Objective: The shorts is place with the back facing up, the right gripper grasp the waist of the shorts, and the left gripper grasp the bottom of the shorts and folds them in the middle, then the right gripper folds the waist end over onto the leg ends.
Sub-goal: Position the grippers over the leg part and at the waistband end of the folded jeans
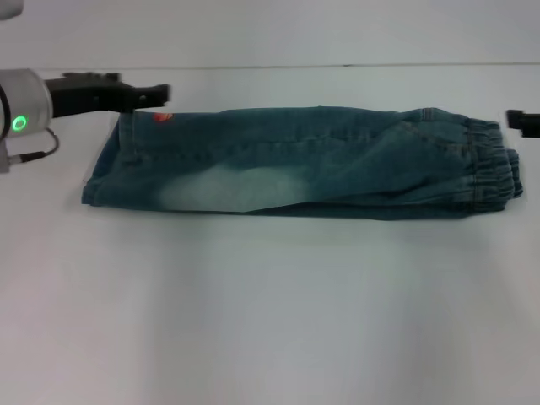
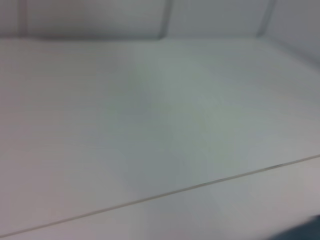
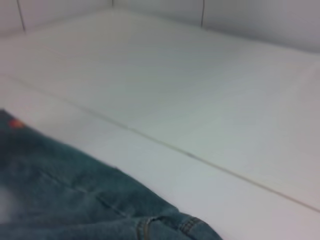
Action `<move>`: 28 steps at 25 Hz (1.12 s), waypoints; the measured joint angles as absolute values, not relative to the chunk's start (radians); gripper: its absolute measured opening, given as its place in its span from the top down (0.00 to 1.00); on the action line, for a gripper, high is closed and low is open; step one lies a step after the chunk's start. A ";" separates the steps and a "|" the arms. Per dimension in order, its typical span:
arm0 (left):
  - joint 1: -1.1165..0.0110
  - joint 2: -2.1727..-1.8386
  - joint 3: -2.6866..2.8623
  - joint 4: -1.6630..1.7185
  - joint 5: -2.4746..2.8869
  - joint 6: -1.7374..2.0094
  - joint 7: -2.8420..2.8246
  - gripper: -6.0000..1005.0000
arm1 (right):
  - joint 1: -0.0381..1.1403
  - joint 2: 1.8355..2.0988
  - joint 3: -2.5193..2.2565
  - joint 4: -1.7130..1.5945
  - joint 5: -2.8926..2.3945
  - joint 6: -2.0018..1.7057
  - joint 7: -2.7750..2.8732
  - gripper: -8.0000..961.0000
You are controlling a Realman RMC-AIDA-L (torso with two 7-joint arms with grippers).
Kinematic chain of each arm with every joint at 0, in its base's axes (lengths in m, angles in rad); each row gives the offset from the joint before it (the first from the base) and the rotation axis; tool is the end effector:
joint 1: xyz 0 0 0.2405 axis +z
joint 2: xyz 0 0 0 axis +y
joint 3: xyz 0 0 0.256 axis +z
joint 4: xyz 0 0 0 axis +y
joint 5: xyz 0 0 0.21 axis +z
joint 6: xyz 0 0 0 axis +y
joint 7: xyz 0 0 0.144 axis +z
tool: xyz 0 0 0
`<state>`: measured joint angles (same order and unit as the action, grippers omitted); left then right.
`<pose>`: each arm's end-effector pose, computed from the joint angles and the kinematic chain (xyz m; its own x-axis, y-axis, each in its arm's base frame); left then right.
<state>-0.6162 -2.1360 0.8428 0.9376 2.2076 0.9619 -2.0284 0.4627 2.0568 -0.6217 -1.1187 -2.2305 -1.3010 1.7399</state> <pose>-0.2399 0.4249 0.0296 0.6848 0.5233 0.5072 0.7287 -0.4810 -0.4875 0.2973 0.3692 0.1119 0.8229 -0.4304 -0.3709 -0.5660 -0.5643 -0.6010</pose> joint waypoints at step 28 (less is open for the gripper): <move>-0.528 -2.064 0.842 0.831 1.958 1.727 -1.721 0.09 | 0.287 2.058 -0.351 -0.658 -2.011 -1.368 1.002 0.05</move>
<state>-0.5280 -2.0635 0.8422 0.8308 1.9581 1.7271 -1.7212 0.2870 2.0583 -0.3511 -0.6583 -2.0110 -1.3679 1.0022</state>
